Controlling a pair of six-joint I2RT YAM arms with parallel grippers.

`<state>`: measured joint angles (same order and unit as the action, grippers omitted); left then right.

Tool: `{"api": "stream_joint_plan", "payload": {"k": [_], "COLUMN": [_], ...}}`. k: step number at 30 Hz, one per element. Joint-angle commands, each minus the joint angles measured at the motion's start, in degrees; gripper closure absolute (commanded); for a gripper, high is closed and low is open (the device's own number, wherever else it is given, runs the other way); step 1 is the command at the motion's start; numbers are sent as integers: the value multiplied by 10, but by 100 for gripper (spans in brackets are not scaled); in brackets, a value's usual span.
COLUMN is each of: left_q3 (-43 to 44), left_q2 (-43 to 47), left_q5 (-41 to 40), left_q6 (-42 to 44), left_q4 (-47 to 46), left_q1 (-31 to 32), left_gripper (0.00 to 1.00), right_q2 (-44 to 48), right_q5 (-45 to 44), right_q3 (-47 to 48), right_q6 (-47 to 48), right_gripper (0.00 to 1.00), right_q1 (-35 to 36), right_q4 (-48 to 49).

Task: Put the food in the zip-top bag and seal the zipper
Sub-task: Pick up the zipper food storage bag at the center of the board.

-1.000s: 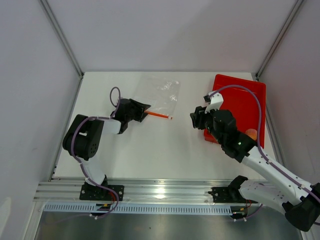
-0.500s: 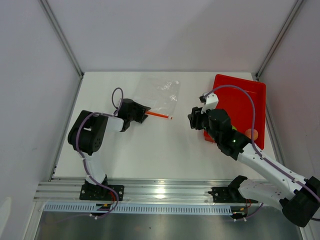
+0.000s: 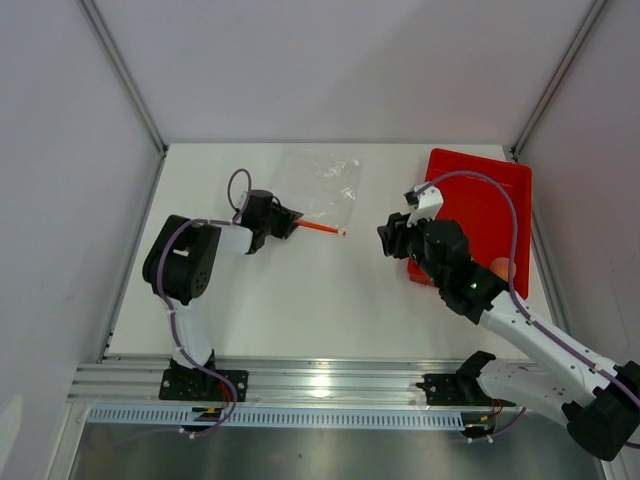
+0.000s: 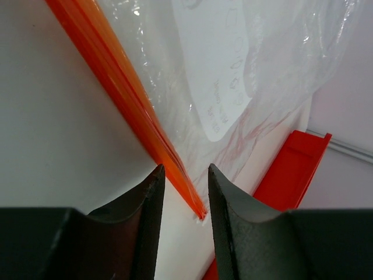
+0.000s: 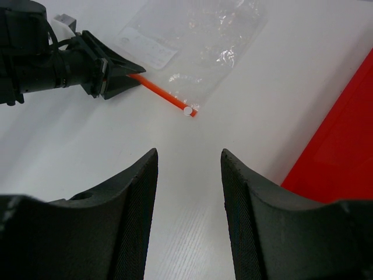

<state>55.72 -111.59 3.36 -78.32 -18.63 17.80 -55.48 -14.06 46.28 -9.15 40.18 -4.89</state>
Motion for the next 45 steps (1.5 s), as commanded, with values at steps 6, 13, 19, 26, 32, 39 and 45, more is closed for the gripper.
{"api": "stream_joint_plan", "payload": {"k": [6, 13, 19, 26, 32, 39, 45], "left_q3": [54, 80, 76, 15, -80, -149, -169], "left_q2": [-10, -16, 33, 208, 378, 602, 676], "left_q5": [-25, -30, -60, -71, -68, -113, -131], "left_q6": [28, 39, 103, 186, 222, 197, 169], "left_q4": [52, 81, 153, 241, 297, 403, 466], "left_q1": [7, 8, 16, 57, 93, 163, 217], "left_gripper": [75, 99, 99, 99, 100, 99, 99], "right_q2": [23, 22, -40, -89, -108, -99, -104], "right_q5": [-9, -11, 12, 97, 54, 12, -17], "right_q3": [1, 6, 67, 92, 107, 94, 100], "right_q6": [11, 14, 4, -13, -18, -46, -70], "right_gripper": [50, 51, 50, 50, 51, 52, 52], "right_q1": [-4, -4, -5, 7, 119, 235, 306], "right_q4": [22, 13, -65, -98, -116, -98, -78]}}
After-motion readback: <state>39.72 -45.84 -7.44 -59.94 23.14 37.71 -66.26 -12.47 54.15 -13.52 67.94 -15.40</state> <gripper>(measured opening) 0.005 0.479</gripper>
